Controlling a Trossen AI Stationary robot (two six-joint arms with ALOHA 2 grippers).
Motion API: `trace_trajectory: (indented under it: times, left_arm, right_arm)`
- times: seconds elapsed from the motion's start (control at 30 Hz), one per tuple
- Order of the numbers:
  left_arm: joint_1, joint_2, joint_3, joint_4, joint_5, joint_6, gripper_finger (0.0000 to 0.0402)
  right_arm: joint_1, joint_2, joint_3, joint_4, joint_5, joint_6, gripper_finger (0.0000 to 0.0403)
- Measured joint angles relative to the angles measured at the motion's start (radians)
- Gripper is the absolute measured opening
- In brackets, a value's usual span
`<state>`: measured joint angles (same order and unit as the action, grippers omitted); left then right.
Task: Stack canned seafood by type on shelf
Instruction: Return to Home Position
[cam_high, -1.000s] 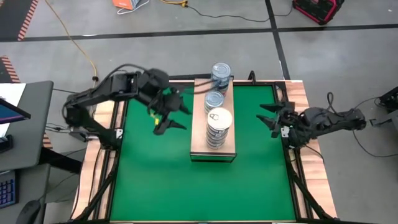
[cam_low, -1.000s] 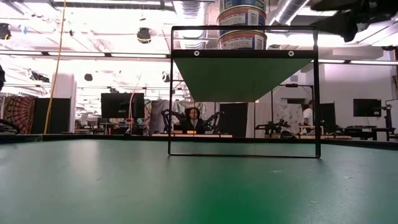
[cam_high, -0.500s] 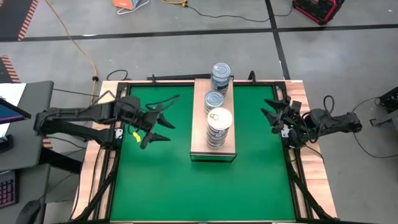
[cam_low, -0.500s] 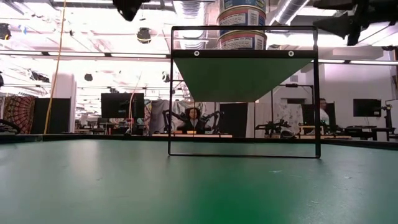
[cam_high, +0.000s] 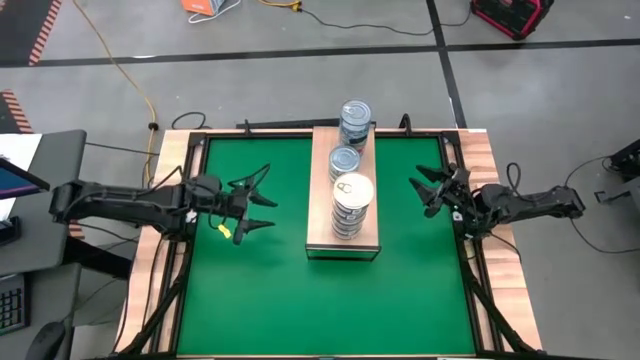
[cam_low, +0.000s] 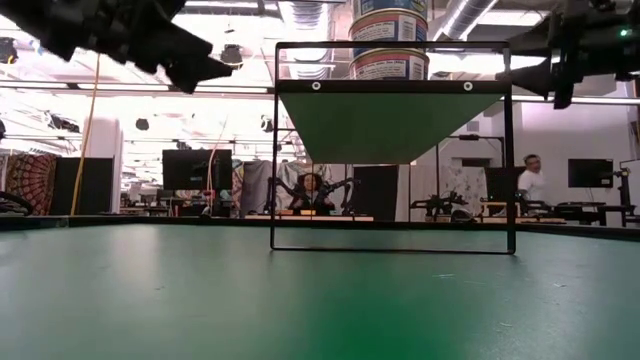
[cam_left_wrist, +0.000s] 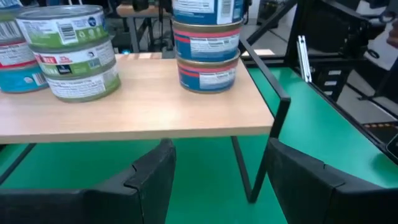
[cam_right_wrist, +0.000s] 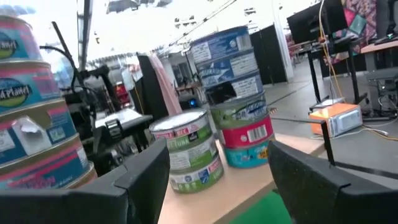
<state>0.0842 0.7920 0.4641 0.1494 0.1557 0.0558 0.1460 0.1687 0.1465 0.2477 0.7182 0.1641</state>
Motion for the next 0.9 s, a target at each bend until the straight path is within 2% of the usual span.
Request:
trace_trajectory:
  times: [0.2, 0.33, 0.43, 0.53, 0.8, 0.9]
  left_arm:
    - [-0.001, -0.071, -0.123, 0.152, -0.004, -0.026, 0.0233]
    - [-0.001, -0.131, -0.176, 0.147, -0.054, -0.040, 0.0233]
    - [-0.001, -0.177, -0.204, 0.112, -0.119, -0.060, 0.0233]
    - [-0.001, -0.234, -0.254, 0.116, -0.130, -0.084, 0.0233]
    - [-0.001, -0.431, -0.308, 0.078, -0.161, -0.135, 0.0233]
    - [-0.001, -0.463, -0.308, 0.044, -0.128, -0.236, 0.0233]
  right_arm:
    - [0.001, -0.001, -0.025, 0.006, 0.000, -0.025, 0.0294]
    - [0.001, -0.001, -0.040, -0.011, 0.000, -0.028, 0.0294]
    - [0.001, 0.001, -0.039, -0.019, -0.002, 0.024, 0.0294]
    - [0.014, 0.002, -0.039, -0.071, -0.016, 0.076, 0.0294]
    - [0.098, -0.042, -0.003, -0.099, -0.023, -0.057, 0.0294]
    - [0.127, -0.095, 0.021, -0.142, -0.023, -0.080, 0.0294]
